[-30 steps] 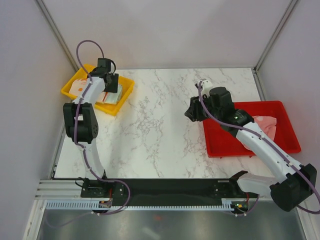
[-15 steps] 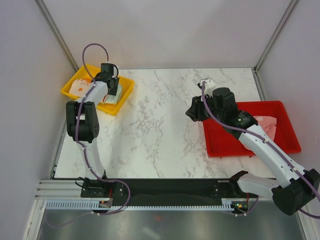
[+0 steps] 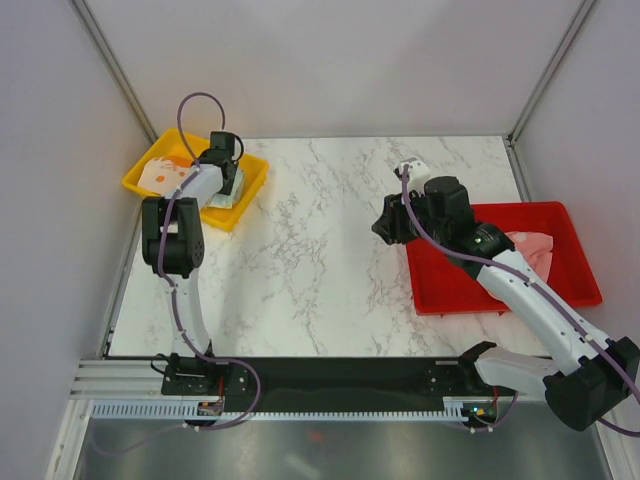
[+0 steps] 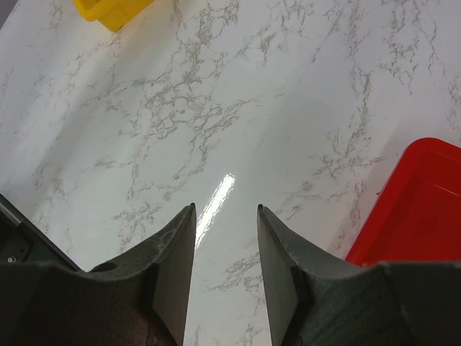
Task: Fold and stack the towels
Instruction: Neatly place the folded towel into the bin
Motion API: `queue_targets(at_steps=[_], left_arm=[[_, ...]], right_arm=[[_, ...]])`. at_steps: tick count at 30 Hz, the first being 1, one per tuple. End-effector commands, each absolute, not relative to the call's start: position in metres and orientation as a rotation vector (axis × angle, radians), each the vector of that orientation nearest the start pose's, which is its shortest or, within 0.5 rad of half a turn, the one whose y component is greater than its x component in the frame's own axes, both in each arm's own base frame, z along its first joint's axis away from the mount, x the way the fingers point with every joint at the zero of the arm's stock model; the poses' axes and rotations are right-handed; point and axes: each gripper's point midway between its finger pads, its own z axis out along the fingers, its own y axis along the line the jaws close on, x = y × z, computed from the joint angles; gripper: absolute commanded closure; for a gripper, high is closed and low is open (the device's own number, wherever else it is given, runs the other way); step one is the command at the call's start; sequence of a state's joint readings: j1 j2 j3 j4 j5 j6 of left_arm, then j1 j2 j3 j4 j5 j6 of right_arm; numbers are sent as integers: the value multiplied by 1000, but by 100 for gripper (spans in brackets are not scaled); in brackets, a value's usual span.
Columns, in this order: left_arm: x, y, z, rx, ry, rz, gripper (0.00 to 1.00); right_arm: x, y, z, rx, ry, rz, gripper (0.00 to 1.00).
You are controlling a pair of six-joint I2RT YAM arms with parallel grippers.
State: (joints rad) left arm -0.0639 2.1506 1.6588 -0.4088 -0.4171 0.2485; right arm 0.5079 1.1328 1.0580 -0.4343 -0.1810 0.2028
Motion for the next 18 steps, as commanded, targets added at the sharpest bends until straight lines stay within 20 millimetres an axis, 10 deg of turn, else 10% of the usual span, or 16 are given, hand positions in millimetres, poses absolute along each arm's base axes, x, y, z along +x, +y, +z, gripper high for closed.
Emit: queue_targets(at_steps=[1, 18], left_arm=[[542, 54, 89, 204, 2363, 673, 49], [543, 55, 98, 238, 2338, 728, 54]], right_arm=[[290, 204, 245, -446, 2048, 592, 52], [293, 202, 239, -448, 2061, 574, 52]])
